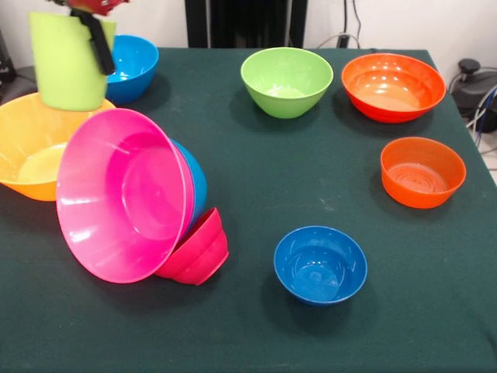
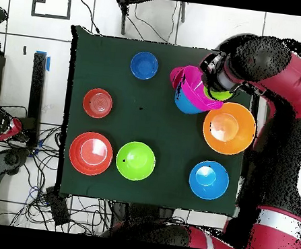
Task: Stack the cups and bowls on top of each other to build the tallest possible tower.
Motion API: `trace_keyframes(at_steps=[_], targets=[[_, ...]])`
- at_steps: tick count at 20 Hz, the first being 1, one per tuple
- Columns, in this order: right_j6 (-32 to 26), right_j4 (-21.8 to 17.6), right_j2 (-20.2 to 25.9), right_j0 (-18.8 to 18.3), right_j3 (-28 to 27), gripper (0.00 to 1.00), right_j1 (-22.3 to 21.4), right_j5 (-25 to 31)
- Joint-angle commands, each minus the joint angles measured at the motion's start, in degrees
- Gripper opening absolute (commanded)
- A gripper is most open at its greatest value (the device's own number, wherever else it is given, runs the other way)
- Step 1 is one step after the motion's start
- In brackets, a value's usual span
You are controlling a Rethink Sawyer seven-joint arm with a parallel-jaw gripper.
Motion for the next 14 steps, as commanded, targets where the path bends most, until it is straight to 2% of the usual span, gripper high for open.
trace_keyframes(at_steps=[1,9,14], targets=[[-17.0,-3.9,8.6,-1.1,-1.0,0.0,3.6,4.9],[-17.9,-2.1,12.7,-3.8,3.5,0.0,3.2,0.0],[-19.0,-3.1,14.5,-5.2,5.3,0.0,3.6,-2.3]])
